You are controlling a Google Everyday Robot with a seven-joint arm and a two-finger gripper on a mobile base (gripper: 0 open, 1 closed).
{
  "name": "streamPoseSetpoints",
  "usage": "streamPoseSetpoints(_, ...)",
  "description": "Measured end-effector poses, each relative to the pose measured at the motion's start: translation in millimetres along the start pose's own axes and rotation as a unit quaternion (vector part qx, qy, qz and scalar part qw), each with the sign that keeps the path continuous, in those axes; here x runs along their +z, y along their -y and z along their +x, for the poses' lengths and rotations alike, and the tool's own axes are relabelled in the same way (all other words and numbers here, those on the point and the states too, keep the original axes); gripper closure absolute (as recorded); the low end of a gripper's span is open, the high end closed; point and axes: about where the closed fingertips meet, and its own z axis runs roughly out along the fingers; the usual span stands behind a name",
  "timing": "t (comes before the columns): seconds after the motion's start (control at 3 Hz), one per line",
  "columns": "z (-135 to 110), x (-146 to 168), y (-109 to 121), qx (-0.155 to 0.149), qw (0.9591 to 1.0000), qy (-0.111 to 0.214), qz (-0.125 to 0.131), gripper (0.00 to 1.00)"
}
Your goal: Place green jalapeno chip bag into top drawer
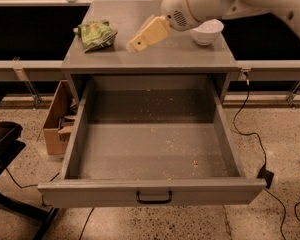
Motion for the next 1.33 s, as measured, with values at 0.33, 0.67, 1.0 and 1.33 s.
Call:
streamPoseSetpoints(0.33, 17, 56, 38, 0.03, 0.9983, 0.038, 0.033, 0.0)
streamPoseSetpoints(0.67, 25, 116, 73, 0.054, 0.9962, 0.054, 0.042, 0.0)
streamPoseSetpoints(1.0, 32, 165, 88, 0.064, 0.9963, 0.038, 0.041, 0.0)
streamPoseSetpoints(1.33, 44, 205, 95, 0.087, 0.9946, 0.022, 0.053, 0.0)
